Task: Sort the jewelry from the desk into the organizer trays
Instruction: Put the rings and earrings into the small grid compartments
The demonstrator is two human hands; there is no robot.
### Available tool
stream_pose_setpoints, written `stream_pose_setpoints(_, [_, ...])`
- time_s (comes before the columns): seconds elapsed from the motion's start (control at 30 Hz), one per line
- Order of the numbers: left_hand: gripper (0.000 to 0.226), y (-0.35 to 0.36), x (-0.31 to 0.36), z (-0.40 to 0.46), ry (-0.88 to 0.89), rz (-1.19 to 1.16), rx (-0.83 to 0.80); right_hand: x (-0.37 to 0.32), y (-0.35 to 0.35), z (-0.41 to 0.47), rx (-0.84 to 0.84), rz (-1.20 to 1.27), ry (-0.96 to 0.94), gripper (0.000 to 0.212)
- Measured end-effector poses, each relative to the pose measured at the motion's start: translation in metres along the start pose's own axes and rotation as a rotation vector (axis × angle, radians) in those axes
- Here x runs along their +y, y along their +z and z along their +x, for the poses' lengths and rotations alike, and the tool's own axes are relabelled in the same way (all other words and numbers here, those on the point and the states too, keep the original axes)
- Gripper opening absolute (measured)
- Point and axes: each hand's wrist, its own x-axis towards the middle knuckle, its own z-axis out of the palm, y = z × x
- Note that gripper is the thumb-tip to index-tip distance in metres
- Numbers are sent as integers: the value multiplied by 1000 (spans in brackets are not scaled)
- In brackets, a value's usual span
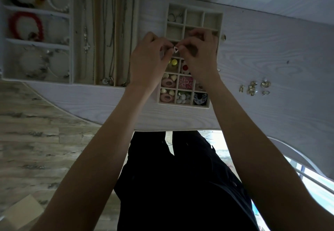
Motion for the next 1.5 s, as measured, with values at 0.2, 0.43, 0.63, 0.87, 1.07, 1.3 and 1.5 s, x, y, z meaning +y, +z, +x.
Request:
stream_pose_setpoints(0.2, [22,0,1,8,66,127,-28,0,-2,0,9,-143,-97,12])
stream_pose_setpoints(0.43, [21,1,-2,9,235,272,-10,-5,-3,0,62,-218,-183,7])
stream_pose_setpoints(0.63, [20,-3,-7,8,185,174,-50,-10,-10,5,9,-340,-303,6])
stream_pose_setpoints(0.87, [20,-13,-13,1,126,116,52,-13,-11,7,-55,-459,-281,14])
stream_pose_setpoints(1.07, [21,-13,-16,-1,69,17,65,-12,-8,8,-66,-413,-229,15])
stream_pose_setpoints(1.3, [18,-12,-18,-2,59,14,62,-15,-10,4,10,-413,-280,14])
stream_pose_setpoints(1.5, [19,-15,-17,-3,45,14,32,-11,-14,3,33,-370,-333,13])
